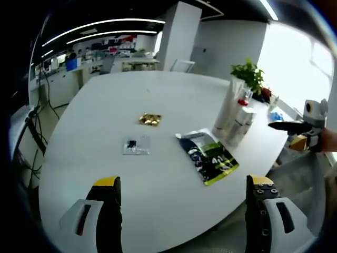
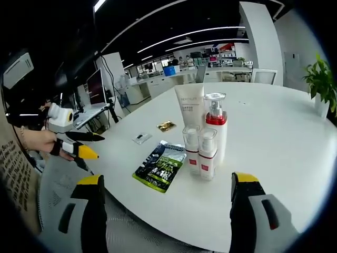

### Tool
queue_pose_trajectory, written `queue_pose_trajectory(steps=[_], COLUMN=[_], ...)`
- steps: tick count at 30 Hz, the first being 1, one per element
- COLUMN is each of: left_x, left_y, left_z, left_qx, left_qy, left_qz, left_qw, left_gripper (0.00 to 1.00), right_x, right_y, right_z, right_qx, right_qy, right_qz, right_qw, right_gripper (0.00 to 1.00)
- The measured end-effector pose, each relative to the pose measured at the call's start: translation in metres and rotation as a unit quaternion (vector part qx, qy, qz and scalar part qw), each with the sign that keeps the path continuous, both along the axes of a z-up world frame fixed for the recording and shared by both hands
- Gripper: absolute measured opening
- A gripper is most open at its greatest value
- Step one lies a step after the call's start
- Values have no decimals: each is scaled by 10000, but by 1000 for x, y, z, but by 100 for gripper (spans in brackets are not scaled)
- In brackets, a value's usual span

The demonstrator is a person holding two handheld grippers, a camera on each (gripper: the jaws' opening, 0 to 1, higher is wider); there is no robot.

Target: Arrange the skincare products in the storage area until every visible bottle or jar stands upright without overlapping.

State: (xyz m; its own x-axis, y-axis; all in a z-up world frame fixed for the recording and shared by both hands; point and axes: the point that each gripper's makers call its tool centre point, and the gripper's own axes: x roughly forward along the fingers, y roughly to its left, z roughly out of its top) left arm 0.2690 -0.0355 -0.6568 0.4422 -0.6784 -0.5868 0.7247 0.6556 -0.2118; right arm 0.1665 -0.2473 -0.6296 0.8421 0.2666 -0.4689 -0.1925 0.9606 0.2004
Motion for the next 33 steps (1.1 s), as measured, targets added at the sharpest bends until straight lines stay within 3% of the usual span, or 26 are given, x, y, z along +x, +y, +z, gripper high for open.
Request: queue_pose_trajectory(steps=[14,22,33], left_x=[30,44,69], left_y=[-2,-9,-15], left_z=[-16,-32,-49], left_qx=[483,728,1120], left_qy=[210,653,814], left_qz=[-86,-140,-273], left_qw=[9986,9951,9900], left_gripper=[97,97,94], right_x=[1,1,1], right_y=[-7,-12,-18], right_z=[-2,-3,-6], right_qx=[32,22,38], right_qy=[30,54,131], right_qz=[-185,-324,-474], right_qw=[9998,9995,9988], right_gripper=[100,100,100])
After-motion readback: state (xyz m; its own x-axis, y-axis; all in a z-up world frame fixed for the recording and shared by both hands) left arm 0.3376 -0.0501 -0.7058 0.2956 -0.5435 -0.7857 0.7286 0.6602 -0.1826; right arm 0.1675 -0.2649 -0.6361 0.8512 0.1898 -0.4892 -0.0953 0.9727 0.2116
